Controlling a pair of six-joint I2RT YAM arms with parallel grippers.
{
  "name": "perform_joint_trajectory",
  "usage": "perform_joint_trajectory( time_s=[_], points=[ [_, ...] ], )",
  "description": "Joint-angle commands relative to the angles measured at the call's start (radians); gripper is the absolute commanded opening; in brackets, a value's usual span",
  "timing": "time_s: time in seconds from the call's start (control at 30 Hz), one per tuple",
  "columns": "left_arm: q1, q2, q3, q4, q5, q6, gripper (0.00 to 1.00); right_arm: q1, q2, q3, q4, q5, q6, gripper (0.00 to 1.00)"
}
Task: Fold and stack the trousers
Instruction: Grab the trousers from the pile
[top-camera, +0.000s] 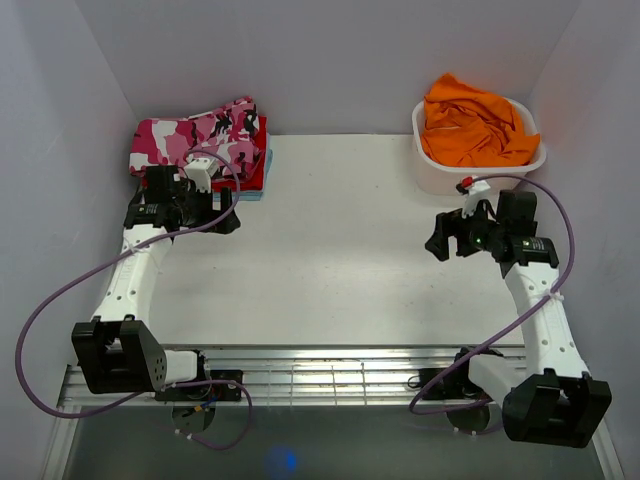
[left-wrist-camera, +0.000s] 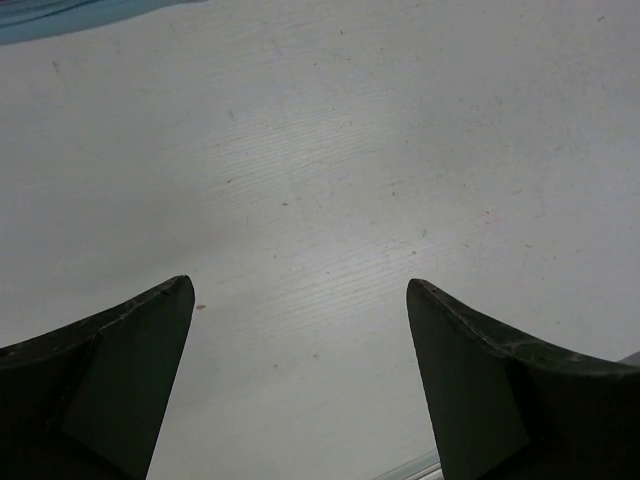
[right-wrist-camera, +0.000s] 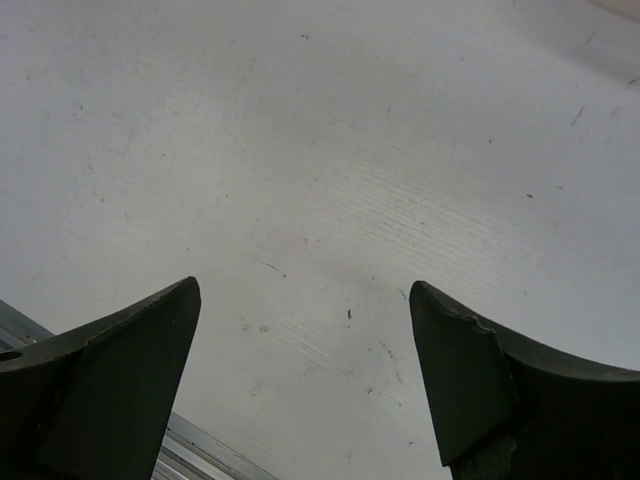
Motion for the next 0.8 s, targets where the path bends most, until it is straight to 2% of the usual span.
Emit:
perform_joint_trajectory(
  time_s=[0.0,0.17,0.37,0.4,0.5,0.57,0.77],
  points=[
    [-0.005,-0.06,0.007,0.027,0.027,0.023,0.98,-0.004,0.077,0.16,0.073,0.014,0.014,0.9],
    [-0.005,-0.057,0.032,0.025,0.11,0.02,0.98,-0.004,0.244,0.413,0.181,0.147,-0.008,0.9],
    [-0.005,-0.034,0.062,0.019,0.191,-0.011,0.98,-0.008,0.555,0.678,0.375,0.329,-0.087,0.9],
    [-0.005,-0.026,0.064,0.018,0.199,-0.016,0.98,-0.013,0.651,0.779,0.388,0.338,-0.098,0.9],
    [-0.005,-0.014,0.056,0.016,0.226,-0.04,0.98,-0.042,0.834,0.986,0.41,0.294,-0.118,0.9],
    [-0.005,0.002,0.047,0.015,0.243,-0.057,0.98,-0.06,0.908,1.054,0.467,0.22,-0.101,0.9],
    [-0.005,0.006,-0.01,0.016,0.266,-0.091,0.98,-0.083,1.184,1.316,0.537,0.208,-0.109,0.9]
  ],
)
